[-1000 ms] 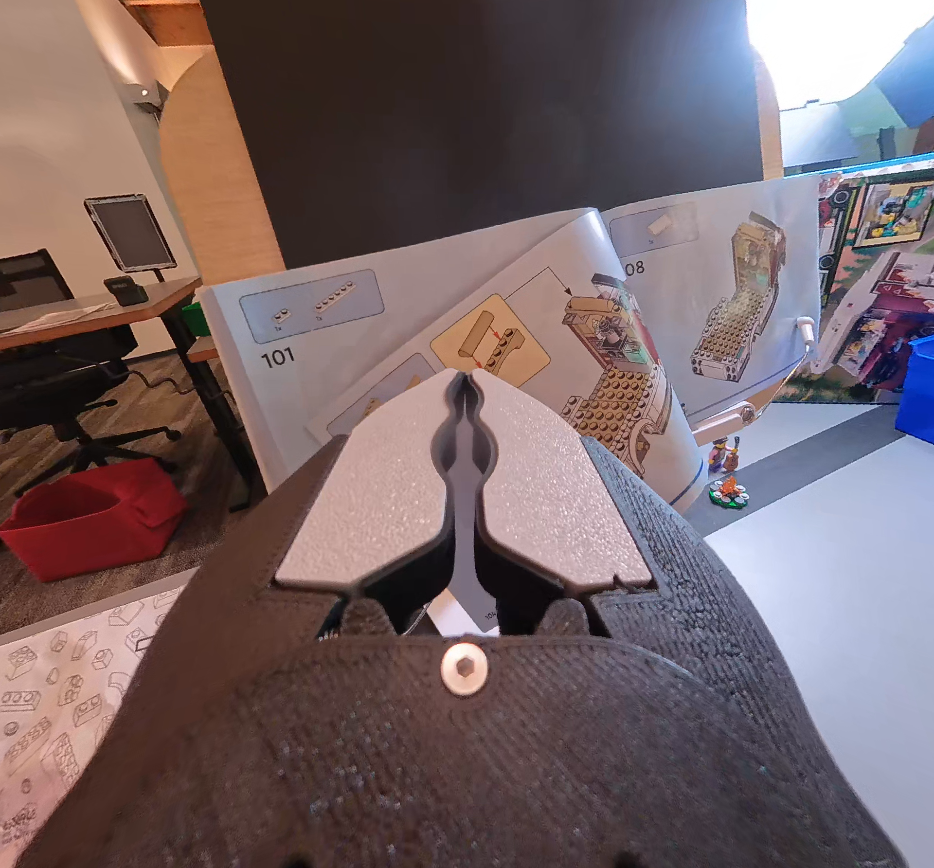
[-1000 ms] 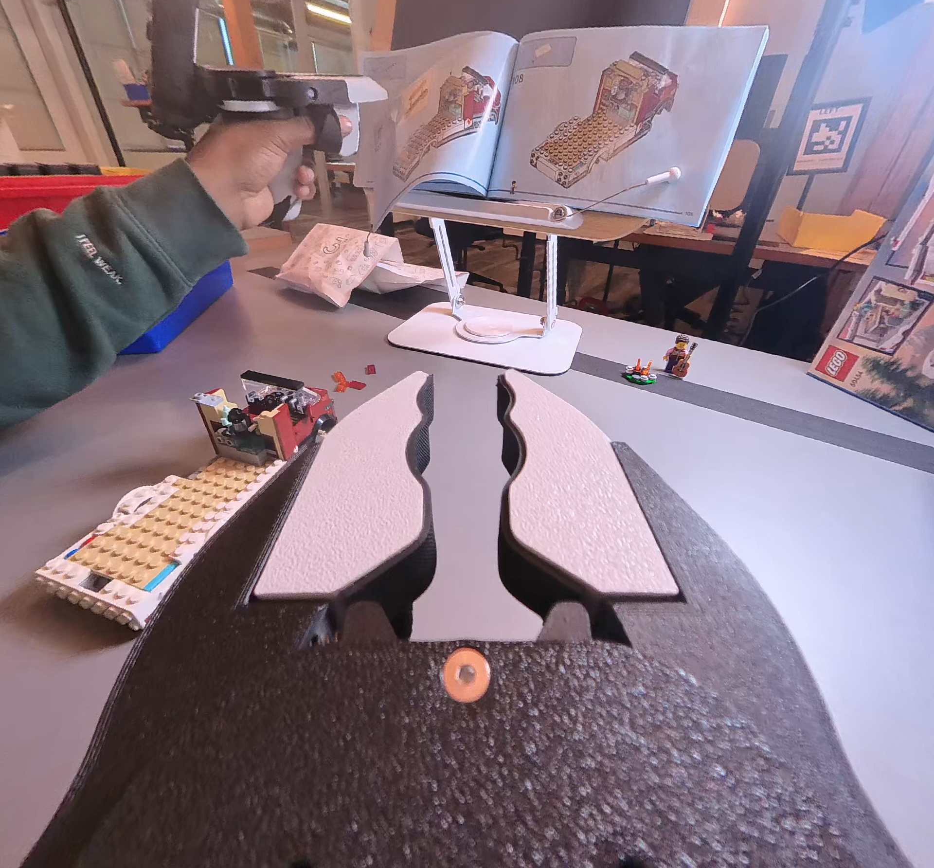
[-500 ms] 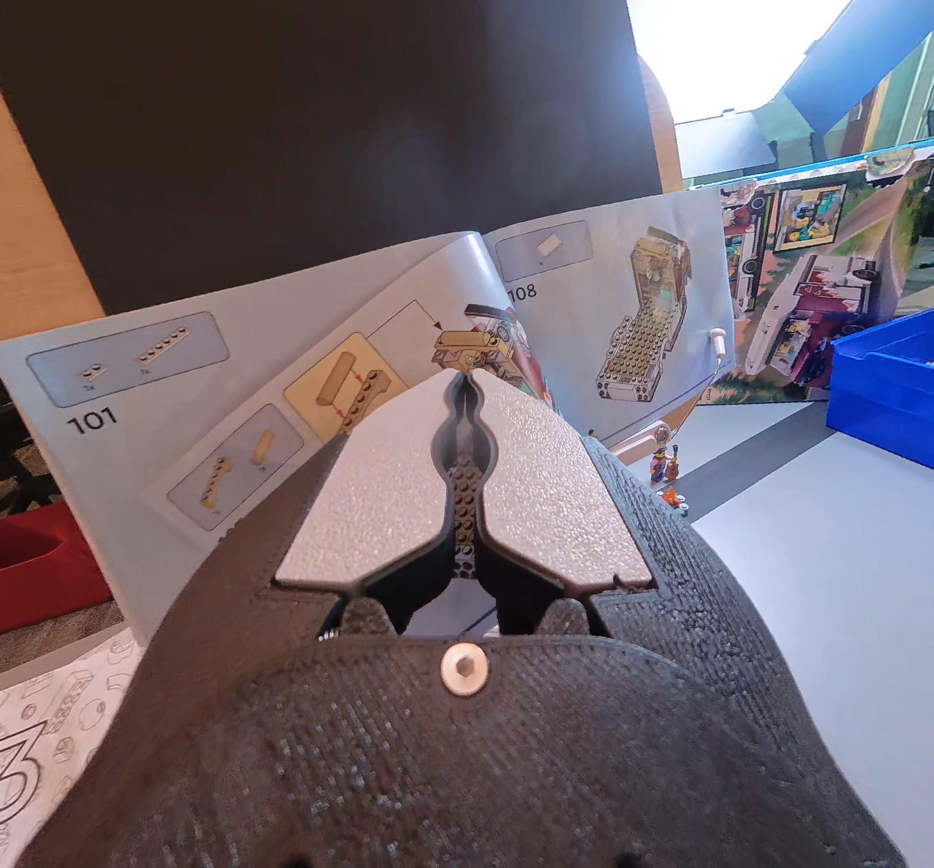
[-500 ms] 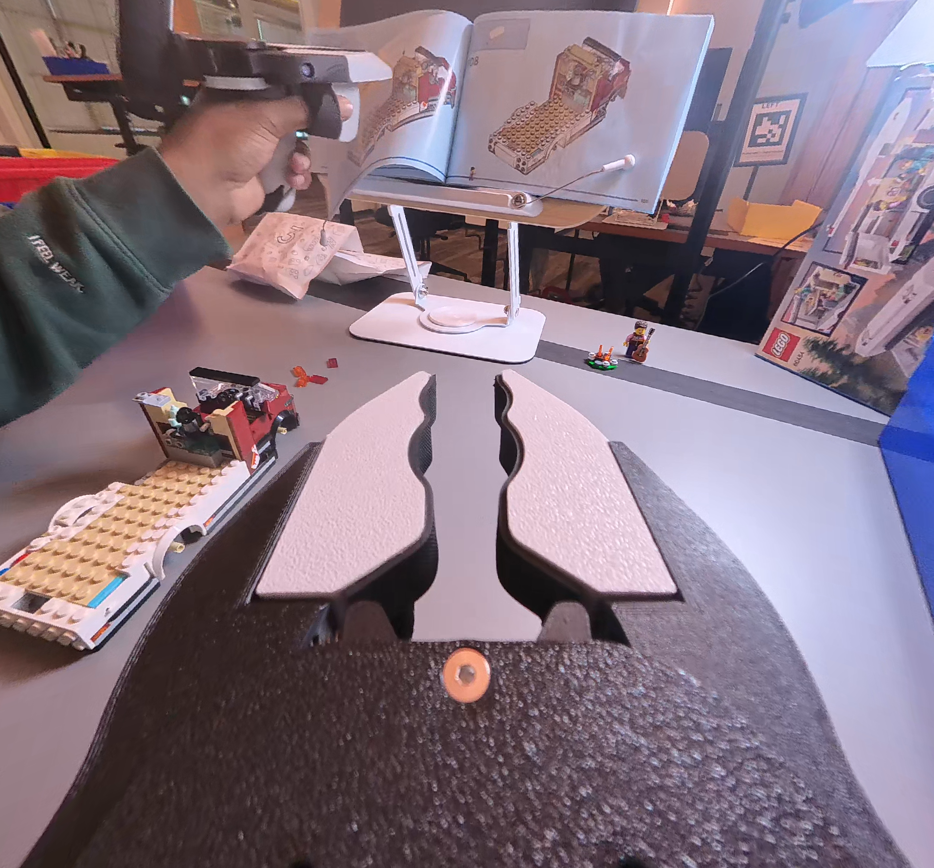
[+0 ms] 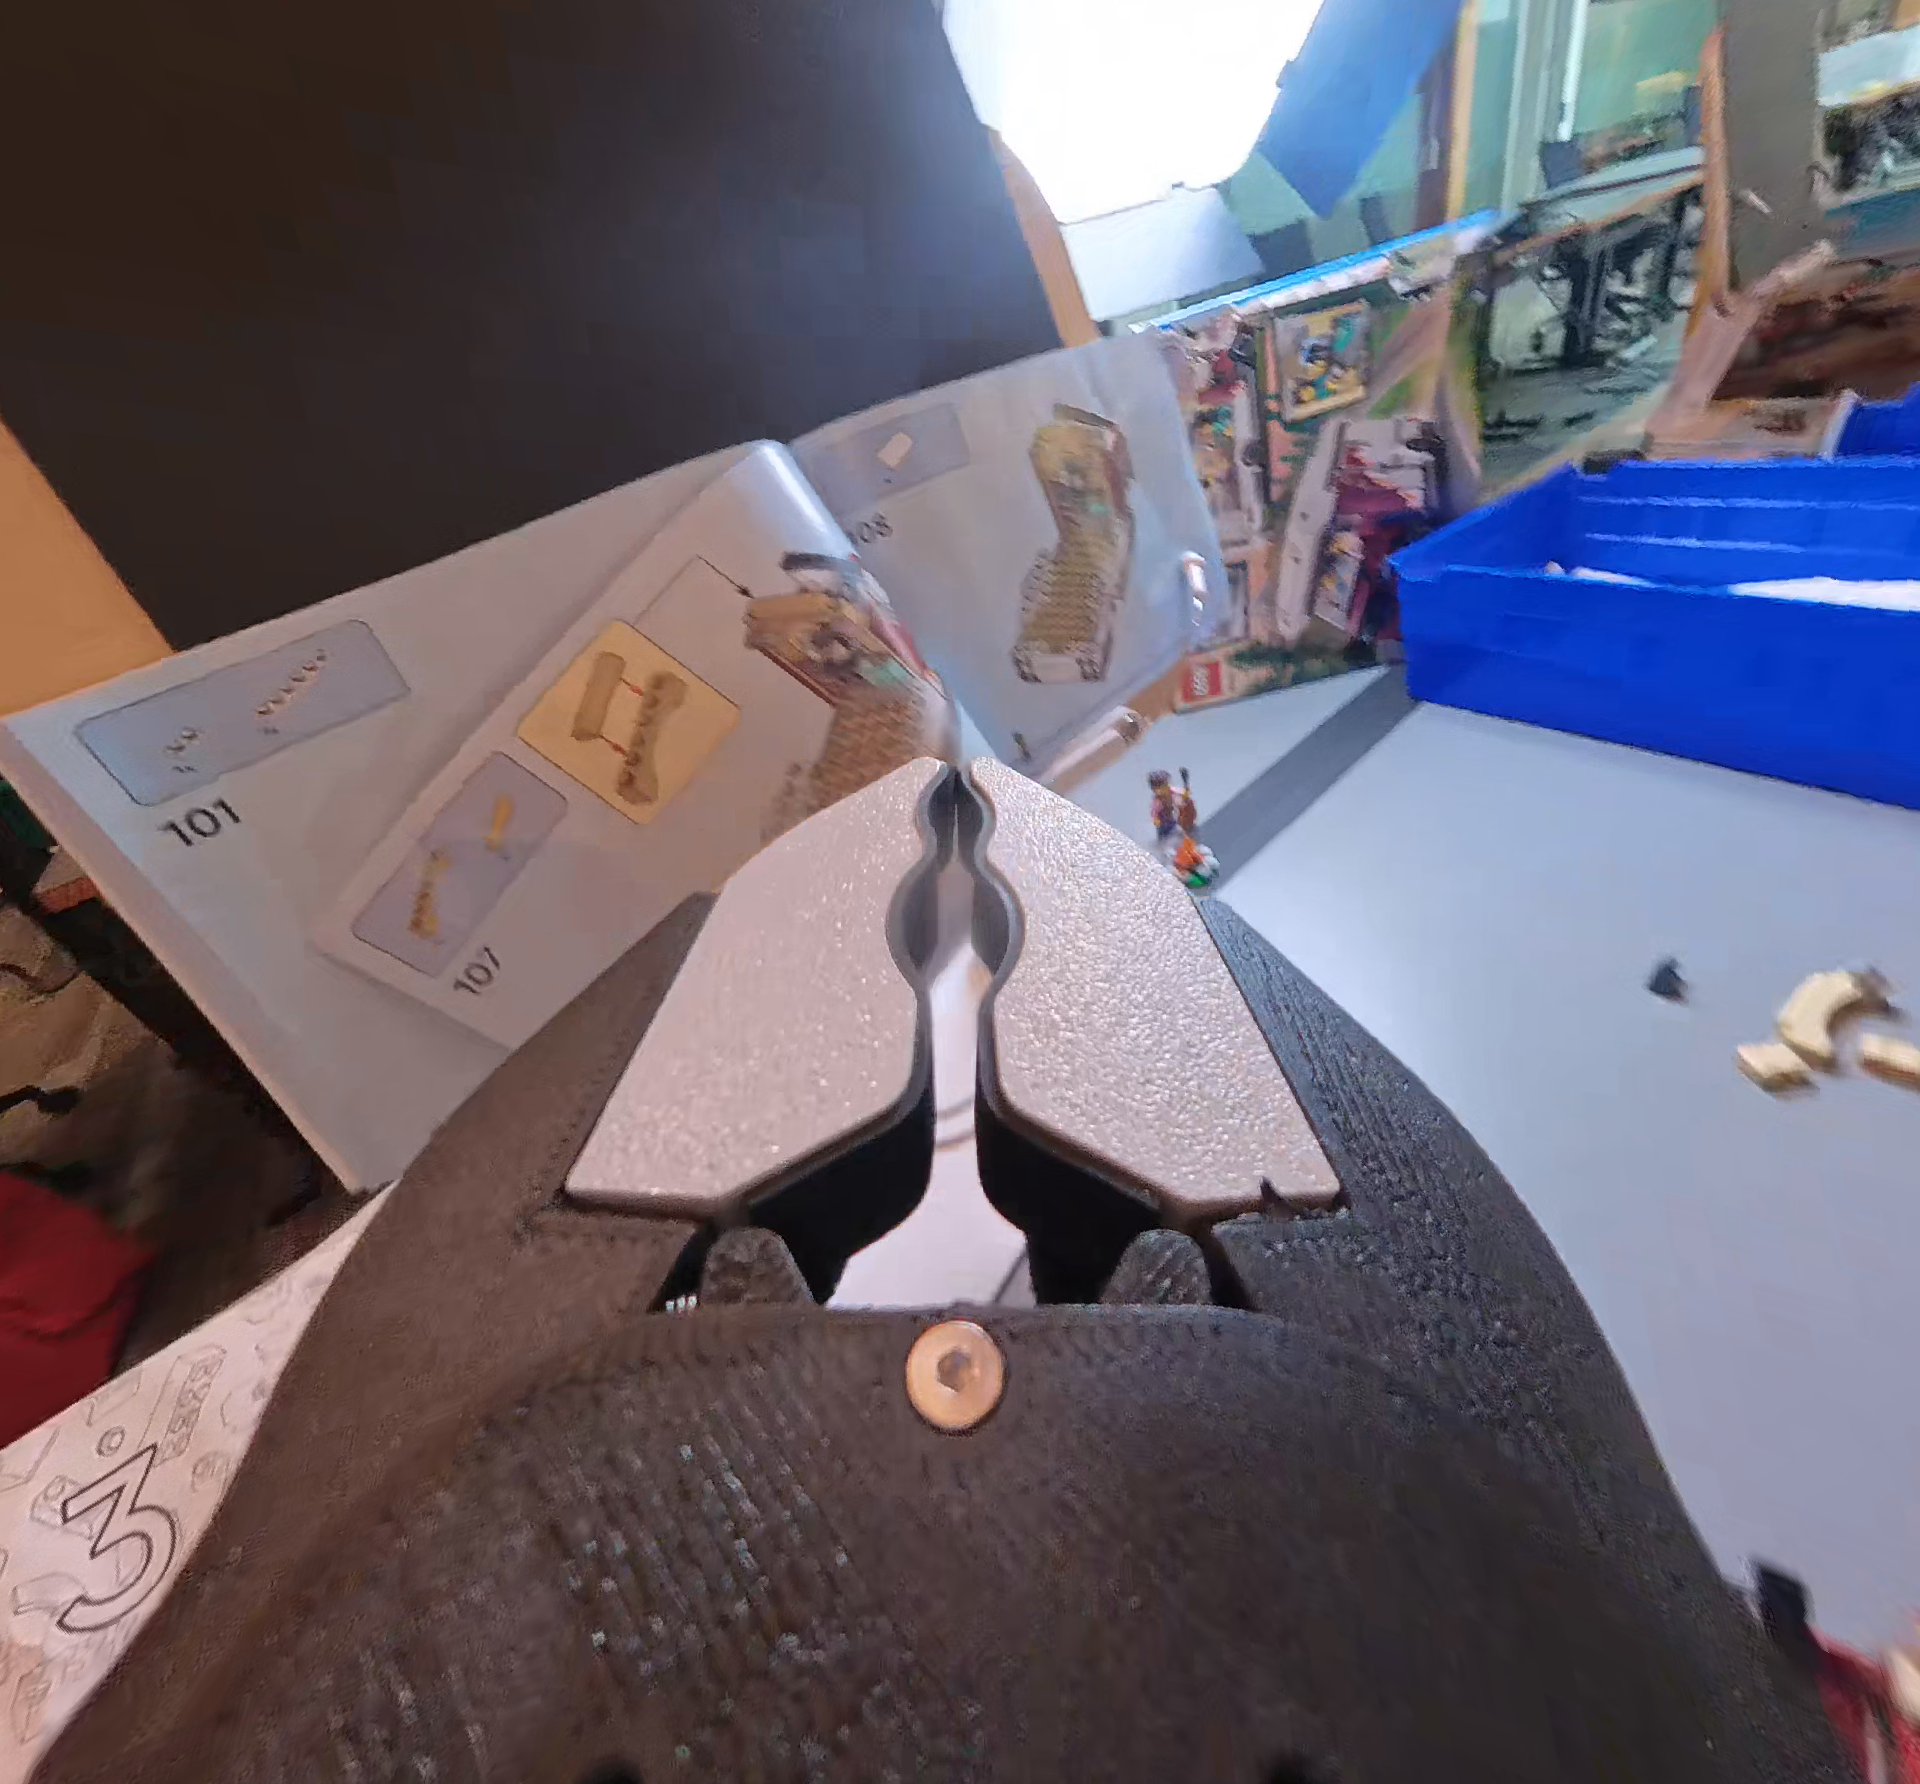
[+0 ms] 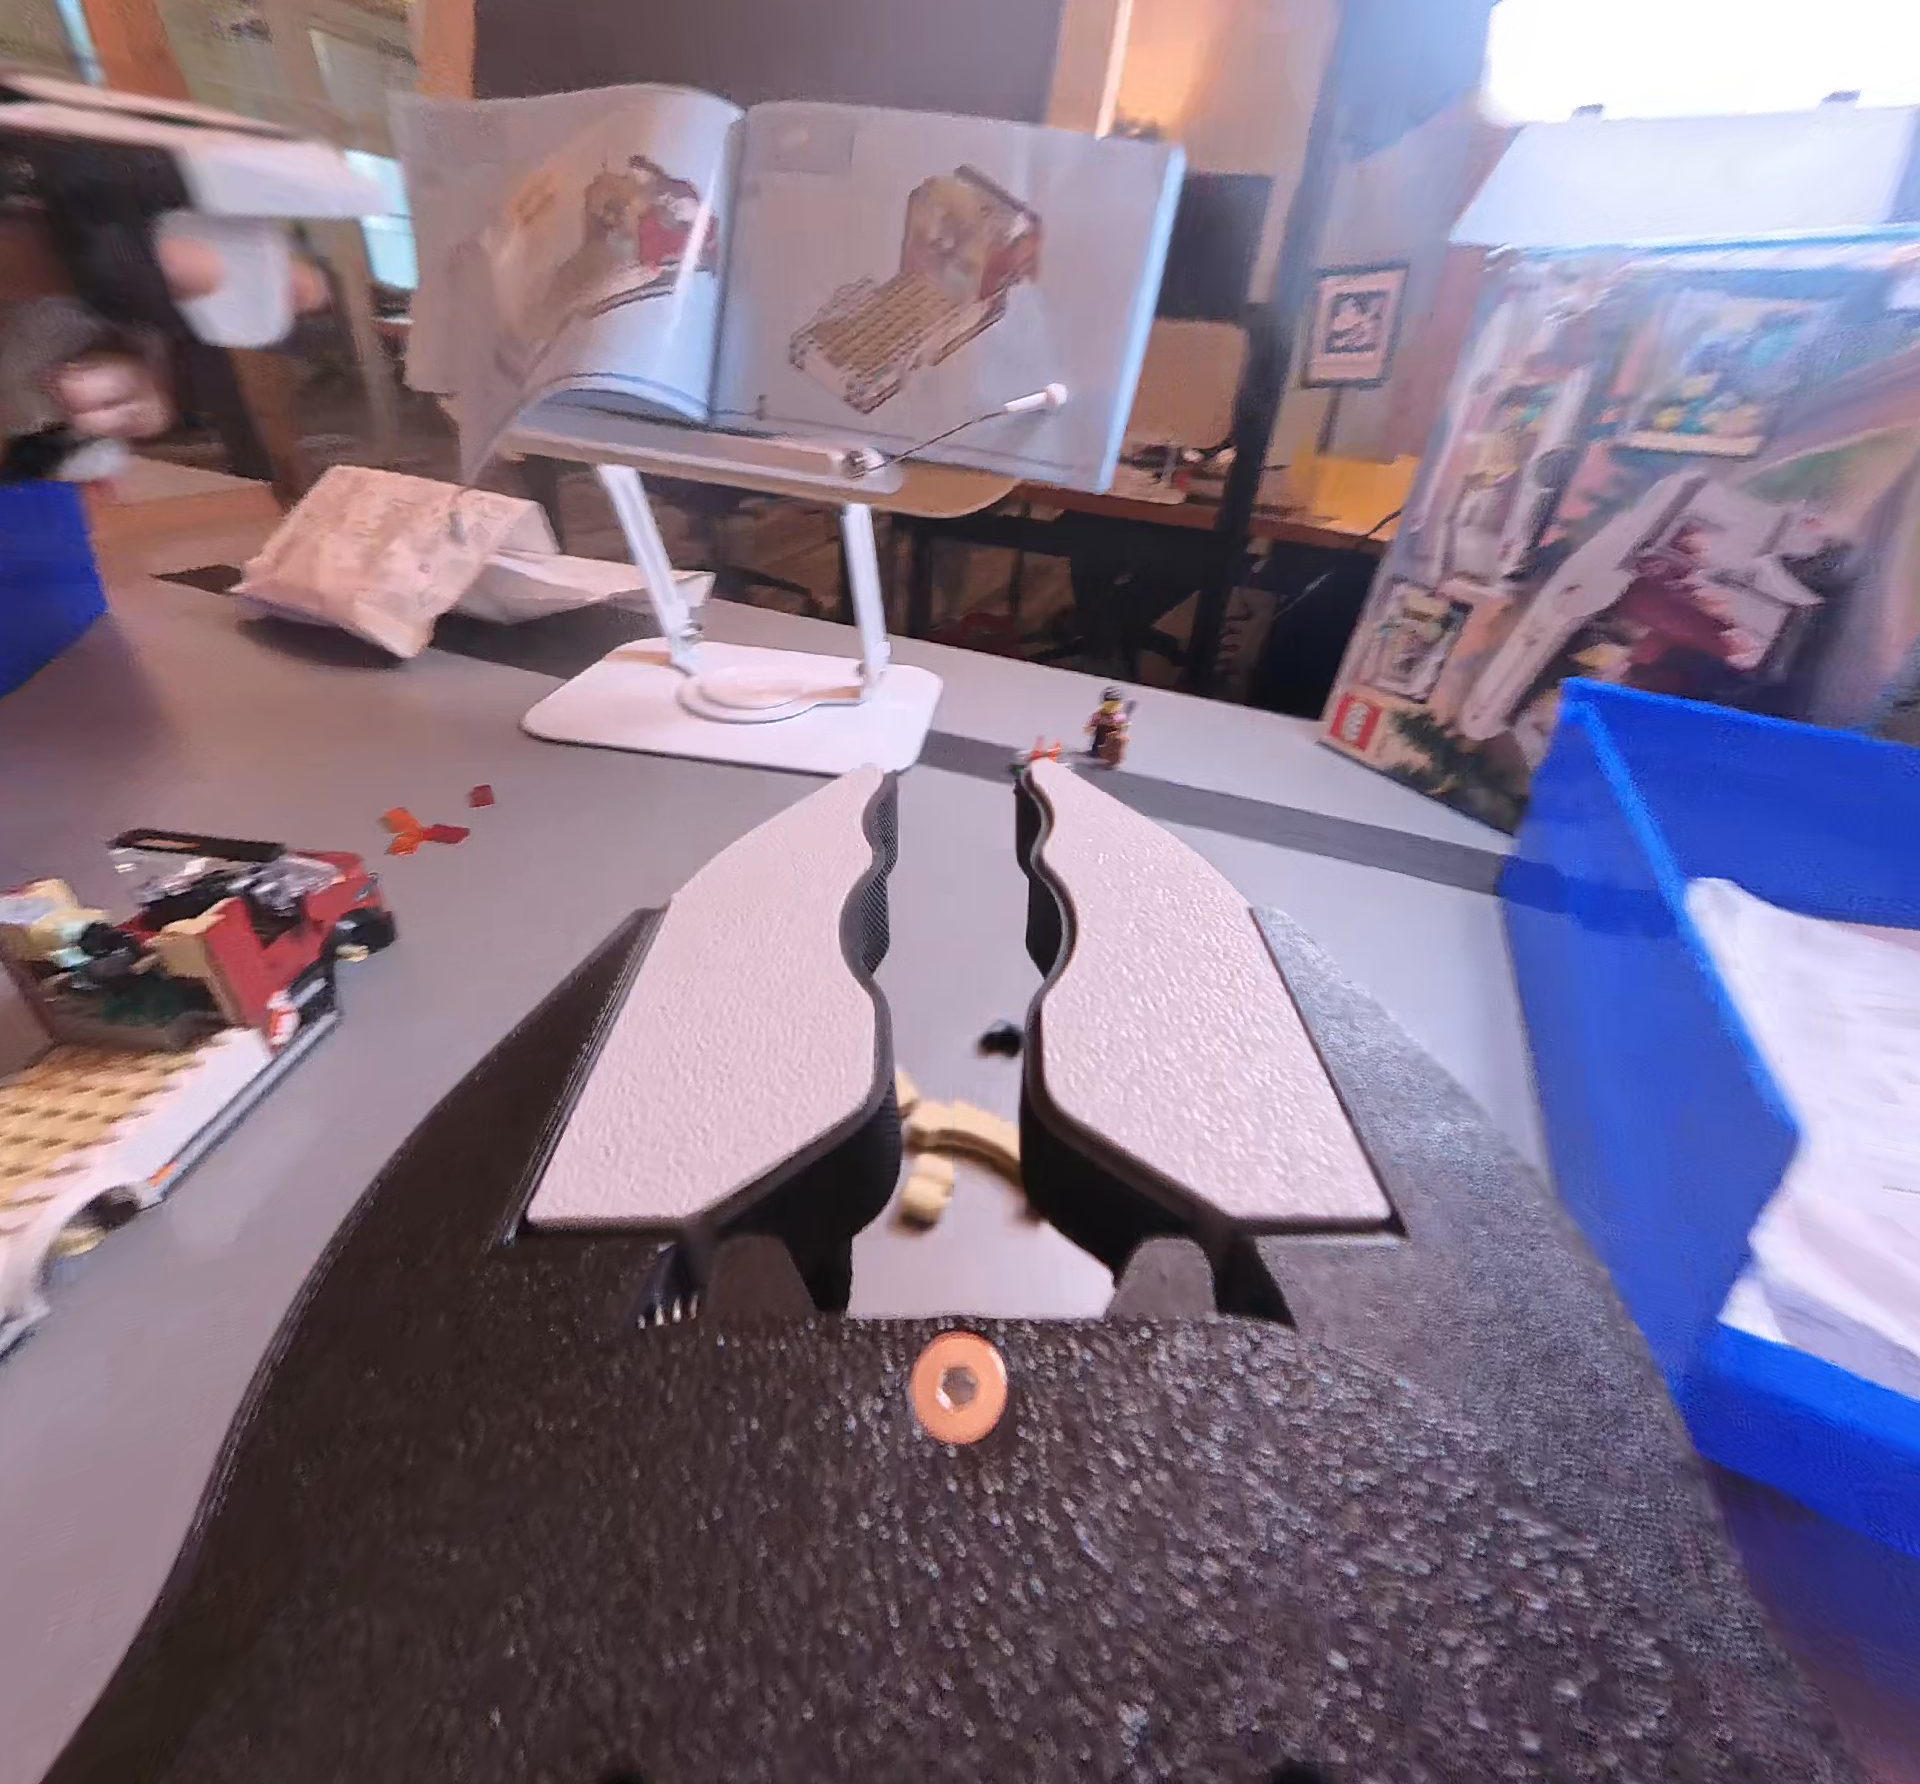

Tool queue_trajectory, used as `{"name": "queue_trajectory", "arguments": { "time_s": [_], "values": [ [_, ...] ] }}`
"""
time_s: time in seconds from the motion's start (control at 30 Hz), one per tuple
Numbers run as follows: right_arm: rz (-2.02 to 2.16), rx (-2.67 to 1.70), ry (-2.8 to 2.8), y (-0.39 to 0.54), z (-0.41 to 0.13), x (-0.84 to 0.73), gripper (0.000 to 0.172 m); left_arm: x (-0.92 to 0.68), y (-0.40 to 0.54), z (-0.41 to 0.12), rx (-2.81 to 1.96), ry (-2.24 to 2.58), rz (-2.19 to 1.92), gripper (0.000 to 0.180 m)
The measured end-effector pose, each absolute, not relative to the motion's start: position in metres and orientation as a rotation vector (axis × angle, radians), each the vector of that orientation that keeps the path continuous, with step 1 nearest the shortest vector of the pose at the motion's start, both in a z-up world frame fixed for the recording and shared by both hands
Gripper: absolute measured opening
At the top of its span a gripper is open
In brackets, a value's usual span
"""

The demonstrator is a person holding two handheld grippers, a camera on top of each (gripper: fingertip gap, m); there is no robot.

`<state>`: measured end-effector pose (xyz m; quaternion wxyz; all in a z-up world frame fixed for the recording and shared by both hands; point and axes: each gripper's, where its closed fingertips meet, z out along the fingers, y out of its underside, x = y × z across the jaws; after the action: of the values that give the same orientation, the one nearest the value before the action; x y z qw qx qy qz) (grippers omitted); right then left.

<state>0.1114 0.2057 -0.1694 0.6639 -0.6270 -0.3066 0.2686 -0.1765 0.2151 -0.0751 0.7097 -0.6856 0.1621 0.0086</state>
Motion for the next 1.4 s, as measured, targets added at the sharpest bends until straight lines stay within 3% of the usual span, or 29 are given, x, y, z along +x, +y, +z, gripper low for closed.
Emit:
{"name": "queue_trajectory", "arguments": {
  "time_s": [0.2,0.33,0.5,0.53,0.6,0.7,0.87,0.97,1.03,1.13,1.27,1.4],
  "values": [
    [0.453,-1.598,-0.769,0.242,-0.173,0.157,0.020,-0.128,0.125,-0.138,-1.591,0.600,-0.064,0.000],
    [0.476,-1.828,-1.195,0.231,-0.236,0.144,0.021,-0.110,0.076,-0.176,-1.668,0.649,-0.156,0.000],
    [0.214,-1.883,-1.608,0.242,-0.298,0.134,0.032,-0.093,0.048,-0.202,-1.665,0.703,-0.184,0.000],
    [0.214,-1.908,-1.639,0.245,-0.306,0.132,0.031,-0.090,0.047,-0.207,-1.675,0.711,-0.193,0.000],
    [0.269,-1.935,-1.628,0.249,-0.311,0.126,0.013,-0.085,0.045,-0.211,-1.681,0.715,-0.222,0.000],
    [0.218,-1.870,-1.614,0.252,-0.303,0.125,0.012,-0.079,0.045,-0.212,-1.672,0.732,-0.235,0.000],
    [0.230,-1.292,-1.641,0.195,-0.244,0.094,0.011,-0.052,0.048,-0.206,-1.659,0.754,-0.403,0.002],
    [0.236,-1.042,-1.667,0.142,-0.221,0.071,0.011,-0.015,0.056,-0.197,-1.719,0.744,-0.684,0.035],
    [0.219,-0.907,-1.687,0.114,-0.213,0.057,0.011,0.008,0.065,-0.192,-1.759,0.706,-0.866,0.043],
    [0.226,-0.776,-1.703,0.082,-0.204,0.043,0.011,0.033,0.070,-0.201,-1.824,0.742,-1.028,0.038],
    [0.204,-0.702,-1.719,0.065,-0.204,0.036,0.011,0.046,0.059,-0.216,-1.894,0.743,-1.200,0.013],
    [0.200,-0.655,-1.715,0.059,-0.208,0.032,0.012,0.041,0.057,-0.221,-1.933,0.687,-1.240,0.009]
  ]
}}
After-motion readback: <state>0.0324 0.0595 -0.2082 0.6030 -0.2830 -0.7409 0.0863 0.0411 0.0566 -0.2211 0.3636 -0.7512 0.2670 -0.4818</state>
